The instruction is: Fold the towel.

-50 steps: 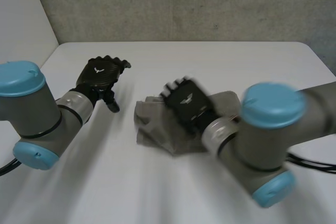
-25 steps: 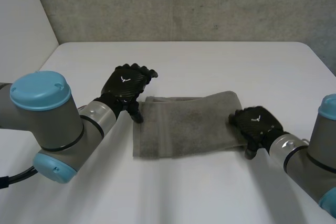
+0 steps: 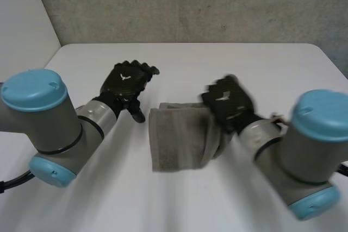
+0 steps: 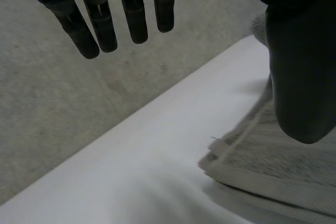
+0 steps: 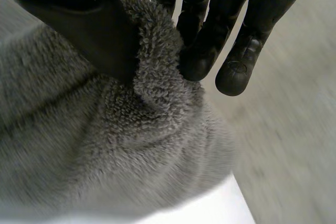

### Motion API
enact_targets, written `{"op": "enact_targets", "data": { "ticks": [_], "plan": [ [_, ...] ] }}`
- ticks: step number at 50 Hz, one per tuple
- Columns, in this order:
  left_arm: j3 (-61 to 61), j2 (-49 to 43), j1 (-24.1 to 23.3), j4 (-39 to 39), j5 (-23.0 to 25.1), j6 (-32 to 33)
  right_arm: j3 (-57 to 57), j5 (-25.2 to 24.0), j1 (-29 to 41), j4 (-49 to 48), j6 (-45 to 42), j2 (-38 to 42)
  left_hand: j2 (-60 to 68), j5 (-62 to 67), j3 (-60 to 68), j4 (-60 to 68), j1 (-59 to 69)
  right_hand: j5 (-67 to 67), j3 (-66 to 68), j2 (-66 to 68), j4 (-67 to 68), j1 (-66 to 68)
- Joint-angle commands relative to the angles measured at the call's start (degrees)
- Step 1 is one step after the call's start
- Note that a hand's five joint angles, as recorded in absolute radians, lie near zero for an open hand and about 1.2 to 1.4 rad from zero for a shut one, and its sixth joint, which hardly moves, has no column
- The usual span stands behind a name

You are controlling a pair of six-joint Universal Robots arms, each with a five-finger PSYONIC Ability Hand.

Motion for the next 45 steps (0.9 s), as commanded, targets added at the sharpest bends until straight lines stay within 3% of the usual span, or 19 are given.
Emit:
{"op": "enact_targets", "data": {
  "ticks": [1,4,8,9,10,12,13,15,16,18,21,23,26,32,36,45],
  "plan": [
    [0.17,3.59,2.58,0.01,-2.43,-0.59,-7.92,-1.24,12.02,3.17,-13.87,11.75,-2.97,-13.35,-3.25,-2.96,-2.94,4.49,2.88,7.59,3.02,5.33],
    [0.09,4.21,3.37,0.01,-2.44,-1.9,-9.33,-3.52,14.57,4.84,-18.63,14.22,-2.97,-13.35,-3.25,-2.96,-2.94,4.49,2.88,7.59,3.02,5.33],
    [-0.09,4.47,3.46,0.01,-2.52,-3.75,-9.69,-4.33,15.02,5.03,-18.92,14.67,-3.14,-13.52,-3.41,-3.13,-3.11,2.7,1.09,5.8,1.23,3.54],
    [-0.09,4.47,3.46,0.01,-2.52,-4.71,-9.34,-4.33,15.02,5.03,-17.7,14.59,-3.14,-13.52,-3.41,-3.13,-3.11,-19.62,-21.23,-16.51,-21.08,-18.78],
    [-0.09,4.47,3.46,0.1,-2.52,-5.59,-9.34,-4.33,15.02,5.03,-17.69,14.58,-3.3,-13.69,-3.58,-3.29,-3.27,-19.84,-21.45,-16.74,-21.3,-19.0],
    [0.0,4.47,3.46,0.1,-2.52,-6.38,-8.29,-4.41,14.5,4.76,-11.4,13.45,-3.3,-13.69,-3.58,-3.29,-3.28,-62.88,-64.49,-59.78,-64.35,-62.04],
    [0.0,4.47,3.46,0.1,-2.52,-6.39,-8.29,-4.41,14.5,4.76,-11.36,13.44,-3.3,-13.69,-3.58,-3.29,-3.28,-63.07,-64.68,-59.97,-64.53,-62.23],
    [0.26,4.21,2.94,0.1,-2.44,-7.53,-6.89,-4.59,12.14,4.85,-0.78,7.94,-3.3,-13.69,-3.58,-3.29,-3.28,-65.51,-67.12,-62.41,-66.98,-64.67],
    [0.26,4.21,2.93,0.1,-2.44,-7.53,-6.88,-4.59,12.12,4.85,-0.72,7.91,-3.3,-13.69,-3.58,-3.29,-3.28,-65.51,-67.12,-62.41,-66.98,-64.67],
    [0.52,3.95,2.15,0.19,-2.44,-8.67,-5.13,-4.85,6.44,4.76,10.12,2.57,-3.14,-13.52,-3.41,-3.13,-3.11,-65.51,-67.12,-62.41,-66.98,-64.67],
    [0.61,3.77,1.53,0.37,-2.52,-9.38,-4.42,-4.94,4.04,4.85,15.19,1.23,-3.3,-13.69,-3.58,-3.29,-3.28,-65.51,-67.12,-62.41,-66.98,-64.67],
    [1.05,2.55,-0.74,0.54,-2.52,-11.39,-3.89,-4.68,0.27,5.29,24.11,-0.18,-3.14,-13.52,-3.41,-3.13,-3.11,-65.51,-67.12,-62.41,-66.98,-64.67],
    [2.01,-0.17,-3.38,0.45,-2.61,-13.58,-3.89,-4.24,-2.19,6.95,30.1,-0.53,-2.97,-13.35,-3.25,-2.96,-2.94,-65.51,-67.12,-62.41,-66.98,-64.67],
    [3.43,-4.75,-6.47,0.28,-2.79,-15.18,-5.21,-4.33,-5.81,10.47,32.85,0.43,-3.14,-13.52,-3.41,-3.13,-3.11,-65.51,-67.12,-62.41,-66.98,-64.67],
    [5.18,-9.58,-8.84,-0.16,-4.62,-14.83,-8.01,-4.68,-5.63,12.05,33.46,5.78,-3.14,-13.52,-3.41,-3.13,-3.11,-65.51,-67.12,-62.41,-66.98,-64.67],
    [5.71,-14.59,-9.19,-1.57,-9.2,-12.9,-14.95,-4.5,-5.72,15.74,33.38,16.68,-3.14,-13.52,-3.41,-3.13,-3.11,-65.51,-67.12,-62.41,-66.98,-64.67]
  ]
}}
